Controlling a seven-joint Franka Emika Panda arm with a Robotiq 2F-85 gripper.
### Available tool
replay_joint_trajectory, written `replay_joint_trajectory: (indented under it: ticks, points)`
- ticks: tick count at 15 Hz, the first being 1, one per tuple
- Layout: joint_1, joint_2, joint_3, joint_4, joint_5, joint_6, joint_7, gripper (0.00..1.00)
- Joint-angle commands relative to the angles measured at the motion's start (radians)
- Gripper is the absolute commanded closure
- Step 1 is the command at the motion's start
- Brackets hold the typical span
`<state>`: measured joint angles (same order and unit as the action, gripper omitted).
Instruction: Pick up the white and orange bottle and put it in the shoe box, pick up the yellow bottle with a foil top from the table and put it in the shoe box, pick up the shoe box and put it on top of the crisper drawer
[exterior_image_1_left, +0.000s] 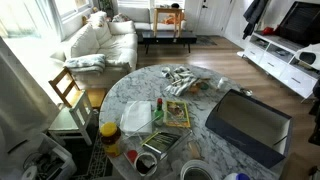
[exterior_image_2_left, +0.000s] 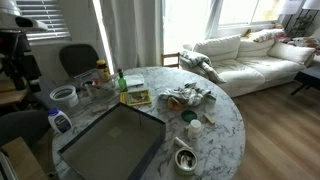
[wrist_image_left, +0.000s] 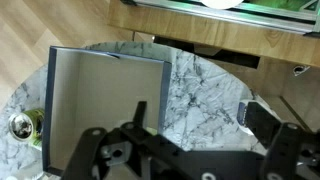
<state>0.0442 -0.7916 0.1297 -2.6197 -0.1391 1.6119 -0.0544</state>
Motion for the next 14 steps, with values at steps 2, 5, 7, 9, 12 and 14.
replay_joint_trajectory:
  ticks: [2,5,7,9,12,14]
  points:
    - [0.024,0.003,-0.019,0.002,-0.011,-0.004,0.014,0.00]
    - [0.024,0.003,-0.019,0.002,-0.011,-0.004,0.014,0.00]
    - [0.024,0.003,-0.019,0.002,-0.011,-0.004,0.014,0.00]
    - [0.024,0.003,-0.019,0.002,-0.011,-0.004,0.014,0.00]
    - [0.024,0.003,-0.019,0.002,-0.011,-0.004,0.014,0.00]
    - [-0.022,0.034,-0.033,0.010,-0.015,0.024,0.070,0.00]
